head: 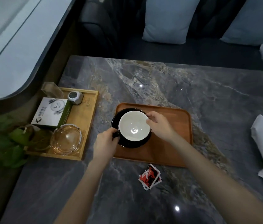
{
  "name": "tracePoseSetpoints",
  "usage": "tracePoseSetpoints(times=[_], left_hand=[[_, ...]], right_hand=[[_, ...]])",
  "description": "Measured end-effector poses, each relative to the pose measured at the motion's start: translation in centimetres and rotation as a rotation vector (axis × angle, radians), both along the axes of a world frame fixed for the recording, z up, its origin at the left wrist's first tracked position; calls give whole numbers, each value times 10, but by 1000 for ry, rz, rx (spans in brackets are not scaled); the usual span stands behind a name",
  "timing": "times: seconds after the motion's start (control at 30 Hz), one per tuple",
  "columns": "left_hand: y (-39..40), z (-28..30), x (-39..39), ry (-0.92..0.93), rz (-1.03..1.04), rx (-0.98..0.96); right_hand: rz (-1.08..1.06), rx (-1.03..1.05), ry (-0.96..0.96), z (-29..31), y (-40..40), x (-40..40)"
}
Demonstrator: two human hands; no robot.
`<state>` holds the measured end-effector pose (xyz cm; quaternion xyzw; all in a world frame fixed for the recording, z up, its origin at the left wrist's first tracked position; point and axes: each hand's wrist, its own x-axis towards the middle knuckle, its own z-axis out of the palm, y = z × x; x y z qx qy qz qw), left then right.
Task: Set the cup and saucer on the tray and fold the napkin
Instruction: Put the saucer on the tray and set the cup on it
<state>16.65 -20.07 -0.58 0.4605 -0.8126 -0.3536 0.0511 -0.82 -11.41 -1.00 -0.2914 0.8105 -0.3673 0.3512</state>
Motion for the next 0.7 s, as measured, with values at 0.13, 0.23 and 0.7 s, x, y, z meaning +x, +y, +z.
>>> tracePoseSetpoints(times=[0.13, 0.23, 0.7], left_hand=[[-5, -7, -3, -37, -19, -9], [-8, -9, -4, -61, 10, -2], [-11, -12, -5, -125, 57, -21]], right_hand=[[-4, 6, -22, -8, -6, -2], [-18, -4, -53, -11, -11, -3], [-63, -38, -47, -15, -15, -1]])
